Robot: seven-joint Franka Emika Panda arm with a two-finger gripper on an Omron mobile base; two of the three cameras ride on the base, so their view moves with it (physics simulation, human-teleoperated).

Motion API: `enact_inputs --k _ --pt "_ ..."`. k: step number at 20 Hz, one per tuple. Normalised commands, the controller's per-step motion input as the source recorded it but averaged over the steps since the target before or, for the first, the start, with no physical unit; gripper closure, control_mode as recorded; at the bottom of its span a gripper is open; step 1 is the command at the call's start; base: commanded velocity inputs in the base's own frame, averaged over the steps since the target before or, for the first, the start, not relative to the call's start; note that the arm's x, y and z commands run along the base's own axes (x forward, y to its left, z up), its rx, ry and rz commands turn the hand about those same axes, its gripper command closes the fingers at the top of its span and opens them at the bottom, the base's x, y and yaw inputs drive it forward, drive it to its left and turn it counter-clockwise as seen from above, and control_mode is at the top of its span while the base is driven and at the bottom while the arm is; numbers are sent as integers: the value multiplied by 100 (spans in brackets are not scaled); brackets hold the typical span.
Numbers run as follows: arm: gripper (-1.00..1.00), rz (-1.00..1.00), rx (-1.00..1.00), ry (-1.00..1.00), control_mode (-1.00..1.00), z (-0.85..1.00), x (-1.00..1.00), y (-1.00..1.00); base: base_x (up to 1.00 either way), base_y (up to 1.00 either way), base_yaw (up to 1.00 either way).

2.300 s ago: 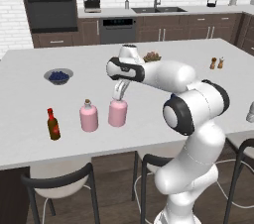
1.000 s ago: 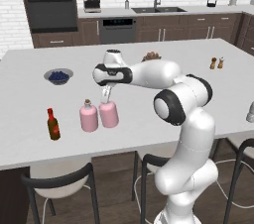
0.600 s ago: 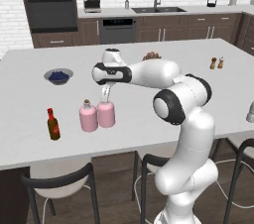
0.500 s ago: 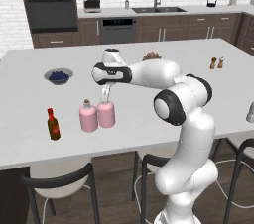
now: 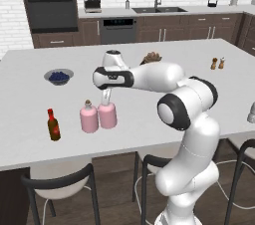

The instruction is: Move the plastic bottles in the middle to the plastics group, and the glass bottles in the middle to the glass group.

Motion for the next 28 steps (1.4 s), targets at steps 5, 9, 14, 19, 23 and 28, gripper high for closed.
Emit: enact_inputs --k 5,9,14,19,23,28 --pt "100 0 0 -8 -100 0 -1 -7 0 0 0" --pt "100 0 0 -2 -100 0 0 -6 0 0 0" --pt "100 0 0 -1 -100 0 0 -5 0 0 0" --pt "100 0 0 0 -100 -9 0 0 0 0 0" --pt "100 0 0 0 -100 -16 0 0 0 0 0" --pt "100 0 0 0 -100 -9 0 -3 0 0 0"
